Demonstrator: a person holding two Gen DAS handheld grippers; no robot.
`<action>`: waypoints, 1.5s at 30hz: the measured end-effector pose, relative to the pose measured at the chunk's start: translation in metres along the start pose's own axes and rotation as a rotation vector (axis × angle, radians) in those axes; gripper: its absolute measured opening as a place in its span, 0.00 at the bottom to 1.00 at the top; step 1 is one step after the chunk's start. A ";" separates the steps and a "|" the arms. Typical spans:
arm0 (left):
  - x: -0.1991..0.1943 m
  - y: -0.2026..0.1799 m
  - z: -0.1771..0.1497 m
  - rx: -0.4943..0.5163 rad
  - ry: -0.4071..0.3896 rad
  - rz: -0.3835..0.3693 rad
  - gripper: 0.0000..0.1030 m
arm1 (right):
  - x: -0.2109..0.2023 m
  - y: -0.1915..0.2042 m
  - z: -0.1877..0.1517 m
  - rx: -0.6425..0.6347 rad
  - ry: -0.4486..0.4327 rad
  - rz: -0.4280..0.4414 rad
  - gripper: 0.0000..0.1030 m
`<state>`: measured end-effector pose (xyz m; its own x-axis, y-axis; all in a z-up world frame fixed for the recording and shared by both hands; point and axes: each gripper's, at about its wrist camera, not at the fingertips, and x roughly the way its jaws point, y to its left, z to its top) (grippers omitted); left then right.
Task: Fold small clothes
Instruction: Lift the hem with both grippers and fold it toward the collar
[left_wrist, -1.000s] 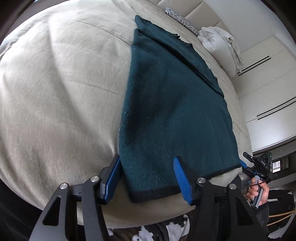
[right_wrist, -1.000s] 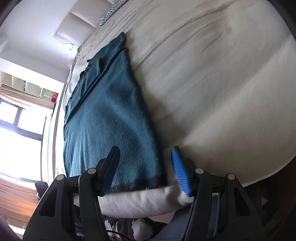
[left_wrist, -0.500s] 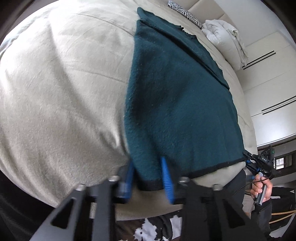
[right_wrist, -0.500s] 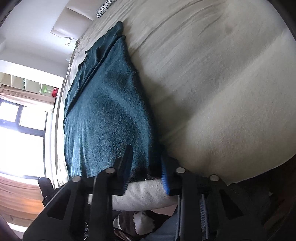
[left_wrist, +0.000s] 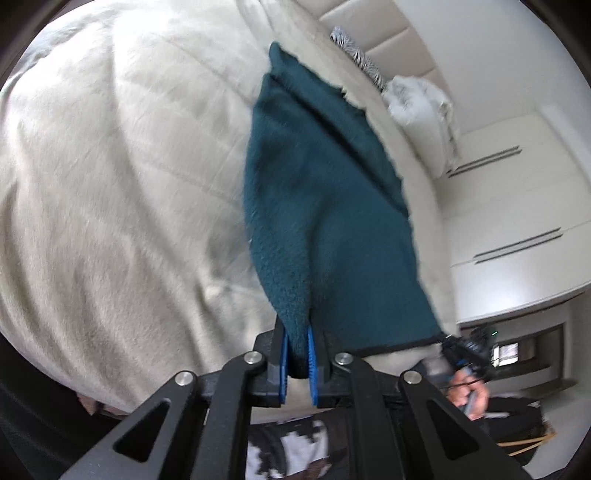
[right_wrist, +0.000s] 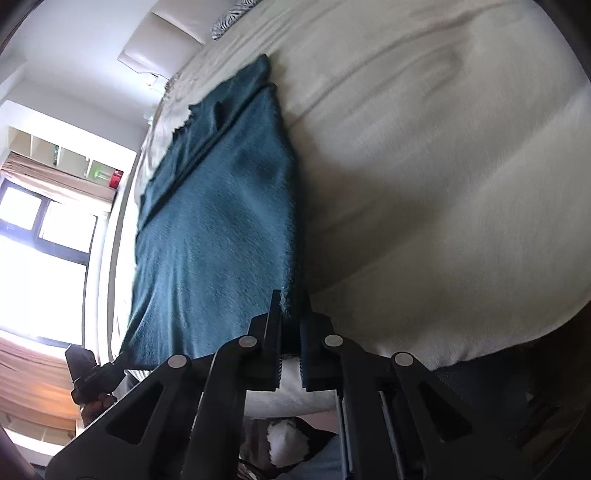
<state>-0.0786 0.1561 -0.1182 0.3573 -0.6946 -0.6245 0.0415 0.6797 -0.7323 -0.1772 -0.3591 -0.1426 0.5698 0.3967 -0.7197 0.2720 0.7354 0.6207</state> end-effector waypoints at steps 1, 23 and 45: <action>-0.004 0.000 0.004 -0.011 -0.008 -0.021 0.09 | -0.002 0.002 0.002 0.005 -0.007 0.015 0.06; -0.013 -0.023 0.109 -0.117 -0.155 -0.212 0.09 | -0.006 0.072 0.104 -0.018 -0.185 0.146 0.06; 0.041 -0.032 0.222 -0.142 -0.191 -0.168 0.09 | 0.058 0.122 0.221 -0.069 -0.295 0.021 0.06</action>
<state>0.1418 0.1585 -0.0602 0.5265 -0.7282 -0.4387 -0.0115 0.5099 -0.8602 0.0605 -0.3677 -0.0401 0.7783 0.2432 -0.5789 0.2097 0.7684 0.6047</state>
